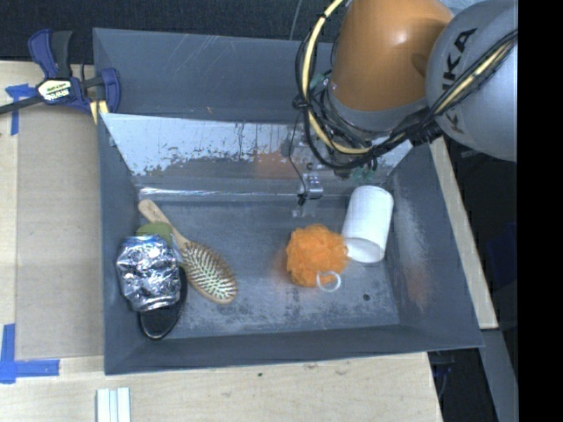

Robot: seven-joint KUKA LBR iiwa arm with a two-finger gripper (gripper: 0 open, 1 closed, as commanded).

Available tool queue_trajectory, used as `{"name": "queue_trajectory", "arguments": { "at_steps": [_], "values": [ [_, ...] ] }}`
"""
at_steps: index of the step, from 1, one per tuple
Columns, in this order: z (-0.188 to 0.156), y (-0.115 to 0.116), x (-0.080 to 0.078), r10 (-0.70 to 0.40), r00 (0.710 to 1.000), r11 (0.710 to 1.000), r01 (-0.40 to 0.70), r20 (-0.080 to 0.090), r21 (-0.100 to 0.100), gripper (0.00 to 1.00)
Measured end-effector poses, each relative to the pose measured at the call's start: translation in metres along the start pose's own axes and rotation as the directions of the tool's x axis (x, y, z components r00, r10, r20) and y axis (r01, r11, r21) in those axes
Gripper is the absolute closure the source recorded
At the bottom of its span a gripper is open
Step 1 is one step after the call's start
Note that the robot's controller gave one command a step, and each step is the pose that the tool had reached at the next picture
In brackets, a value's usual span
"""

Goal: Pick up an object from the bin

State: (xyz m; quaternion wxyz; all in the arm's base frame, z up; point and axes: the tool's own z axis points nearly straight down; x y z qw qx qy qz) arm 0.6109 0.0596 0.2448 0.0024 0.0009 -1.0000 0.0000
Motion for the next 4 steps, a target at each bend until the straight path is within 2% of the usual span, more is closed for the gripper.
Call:
{"name": "queue_trajectory", "arguments": {
  "at_steps": [1, 2, 3, 4],
  "values": [
    [0.051, -0.058, 0.000, 0.084, 0.996, 0.996, -0.084, -0.003, 0.002, 0.00],
    [0.122, -0.114, 0.006, 0.214, 0.977, 0.977, -0.214, -0.004, 0.005, 0.00],
    [0.177, -0.086, 0.019, 0.199, 0.980, 0.980, -0.199, -0.004, 0.004, 0.00],
    [0.134, -0.174, 0.039, 0.050, 0.999, 0.999, -0.050, 0.003, -0.013, 0.00]
  ]
}}
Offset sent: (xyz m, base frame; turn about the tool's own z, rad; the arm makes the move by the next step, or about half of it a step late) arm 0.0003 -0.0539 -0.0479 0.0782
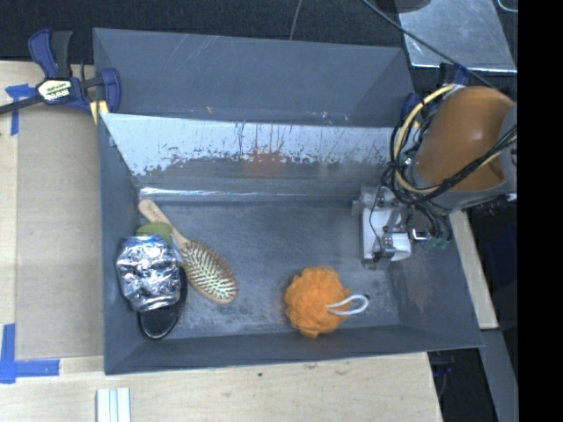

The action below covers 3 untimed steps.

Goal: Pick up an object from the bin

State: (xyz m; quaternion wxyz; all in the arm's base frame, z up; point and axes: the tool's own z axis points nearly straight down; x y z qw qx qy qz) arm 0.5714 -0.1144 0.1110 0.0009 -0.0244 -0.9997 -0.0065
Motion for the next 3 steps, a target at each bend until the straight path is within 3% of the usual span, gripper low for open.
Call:
{"name": "queue_trajectory", "arguments": {
  "at_steps": [1, 2, 3],
  "values": [
    [-0.022, 0.084, 0.007, -0.133, 0.991, 0.991, 0.133, 0.004, -0.003, 0.00],
    [-0.052, -0.019, 0.015, -0.188, 0.982, 0.982, 0.188, 0.011, 0.003, 0.00],
    [-0.169, -0.030, 0.007, -0.009, 1.000, 1.000, 0.009, 0.024, 0.004, 0.00]
  ]
}}
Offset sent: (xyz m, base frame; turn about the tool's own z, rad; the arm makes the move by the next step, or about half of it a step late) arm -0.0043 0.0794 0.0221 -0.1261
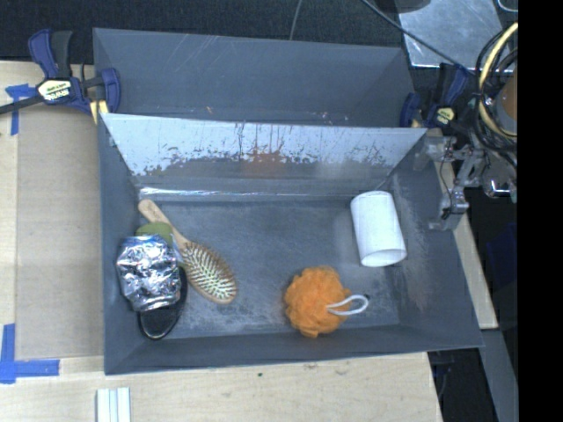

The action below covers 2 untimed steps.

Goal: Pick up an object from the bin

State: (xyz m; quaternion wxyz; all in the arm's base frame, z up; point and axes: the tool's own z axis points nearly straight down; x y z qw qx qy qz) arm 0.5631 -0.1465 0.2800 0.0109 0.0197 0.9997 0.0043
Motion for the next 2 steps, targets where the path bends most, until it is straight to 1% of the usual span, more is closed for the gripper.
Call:
{"name": "queue_trajectory", "arguments": {
  "at_steps": [1, 2],
  "values": [
    [0.038, 0.085, -0.047, 0.005, 1.000, 1.000, -0.005, 0.005, -0.004, 0.00],
    [0.107, 0.191, 0.029, -0.156, 0.988, 0.988, 0.156, 0.003, -0.007, 0.00]
  ]
}}
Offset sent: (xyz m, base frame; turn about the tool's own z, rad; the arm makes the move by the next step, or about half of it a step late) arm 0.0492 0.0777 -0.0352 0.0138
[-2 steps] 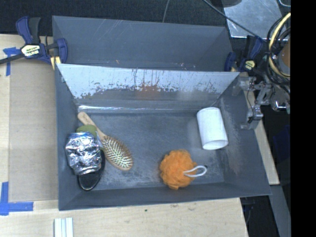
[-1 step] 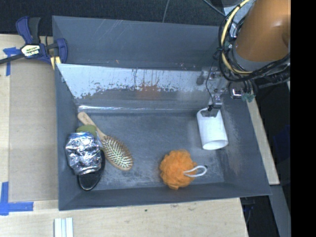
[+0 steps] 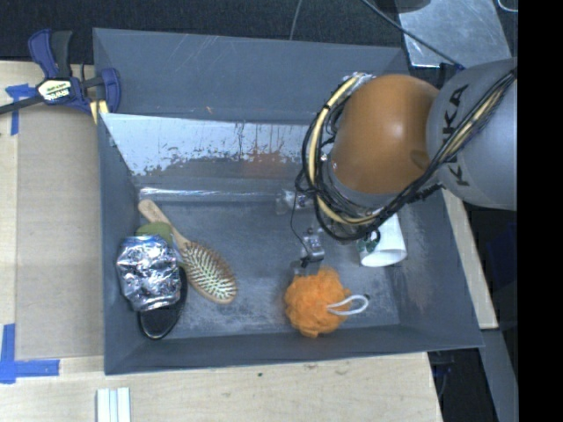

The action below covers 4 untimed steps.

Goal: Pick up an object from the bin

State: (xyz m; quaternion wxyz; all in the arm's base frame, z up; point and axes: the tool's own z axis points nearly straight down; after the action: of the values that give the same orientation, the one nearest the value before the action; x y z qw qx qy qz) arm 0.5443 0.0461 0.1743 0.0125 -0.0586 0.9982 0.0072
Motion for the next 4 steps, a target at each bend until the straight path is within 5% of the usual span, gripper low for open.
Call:
{"name": "queue_trajectory", "arguments": {
  "at_steps": [1, 2, 3, 4],
  "values": [
    [-0.096, -0.068, 0.011, -0.013, 1.000, 1.000, 0.013, 0.013, 0.005, 0.00],
    [-0.071, -0.075, -0.014, 0.065, 0.998, 0.998, -0.065, 0.018, 0.004, 0.00],
    [-0.045, -0.070, 0.014, -0.488, 0.873, 0.873, 0.488, 0.013, 0.014, 0.00],
    [0.010, -0.007, 0.035, -0.625, 0.780, 0.780, 0.625, 0.011, 0.011, 0.00]
  ]
}}
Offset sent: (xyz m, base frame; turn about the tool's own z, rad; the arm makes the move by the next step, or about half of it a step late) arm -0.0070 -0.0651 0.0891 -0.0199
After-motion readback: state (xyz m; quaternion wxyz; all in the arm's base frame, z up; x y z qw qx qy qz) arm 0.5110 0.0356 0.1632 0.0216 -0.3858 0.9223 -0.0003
